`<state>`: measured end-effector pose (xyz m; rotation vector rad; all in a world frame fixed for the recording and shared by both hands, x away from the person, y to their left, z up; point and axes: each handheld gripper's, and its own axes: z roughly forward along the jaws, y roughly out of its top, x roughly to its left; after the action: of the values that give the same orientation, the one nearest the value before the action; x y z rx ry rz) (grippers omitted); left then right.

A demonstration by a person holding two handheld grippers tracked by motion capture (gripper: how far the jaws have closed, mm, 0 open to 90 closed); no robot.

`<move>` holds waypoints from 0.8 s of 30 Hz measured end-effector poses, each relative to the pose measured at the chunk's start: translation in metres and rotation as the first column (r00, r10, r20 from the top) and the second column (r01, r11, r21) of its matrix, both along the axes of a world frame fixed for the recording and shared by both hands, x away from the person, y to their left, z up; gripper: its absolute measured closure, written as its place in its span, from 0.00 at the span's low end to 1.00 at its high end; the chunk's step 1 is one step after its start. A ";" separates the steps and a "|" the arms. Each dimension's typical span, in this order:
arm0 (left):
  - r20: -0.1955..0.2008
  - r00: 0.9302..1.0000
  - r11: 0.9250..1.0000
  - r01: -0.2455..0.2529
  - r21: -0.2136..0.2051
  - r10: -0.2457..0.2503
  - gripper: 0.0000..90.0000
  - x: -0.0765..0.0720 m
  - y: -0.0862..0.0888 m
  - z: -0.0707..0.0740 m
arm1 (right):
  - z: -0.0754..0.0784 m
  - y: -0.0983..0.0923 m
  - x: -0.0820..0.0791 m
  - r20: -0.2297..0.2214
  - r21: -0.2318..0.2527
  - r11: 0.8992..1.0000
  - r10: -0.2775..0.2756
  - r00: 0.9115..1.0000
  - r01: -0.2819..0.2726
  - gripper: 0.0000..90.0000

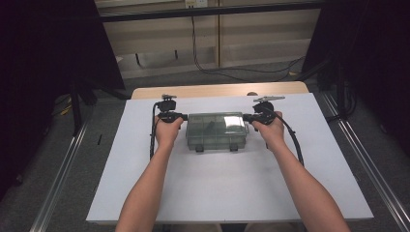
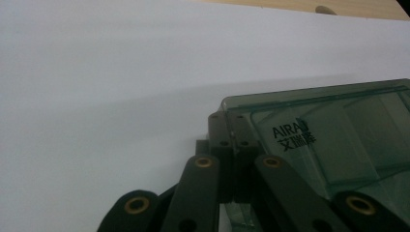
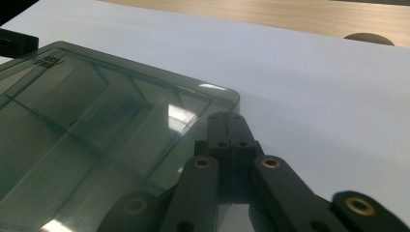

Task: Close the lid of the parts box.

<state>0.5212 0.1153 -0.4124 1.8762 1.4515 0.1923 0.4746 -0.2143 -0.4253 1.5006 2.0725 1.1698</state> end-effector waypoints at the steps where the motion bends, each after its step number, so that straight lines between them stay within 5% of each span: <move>1: 0.000 1.000 1.000 0.002 -0.001 -0.002 1.00 0.000 0.000 0.000 | 0.000 0.000 0.000 -0.001 0.003 1.000 0.002 1.000 -0.002 1.00; 12: 0.007 1.000 1.000 0.014 0.002 -0.014 1.00 -0.004 0.006 0.003 | 0.005 0.000 -0.005 0.026 -0.016 1.000 0.011 1.000 -0.011 1.00; 24: 0.034 0.994 0.995 0.101 0.005 -0.101 1.00 -0.018 0.001 0.019 | 0.012 0.009 -0.013 0.043 -0.058 0.996 0.070 0.997 -0.067 1.00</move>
<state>0.5032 0.1161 -0.3930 1.9345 1.3301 0.1779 0.4615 -0.2057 -0.4130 1.3752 2.1244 1.1486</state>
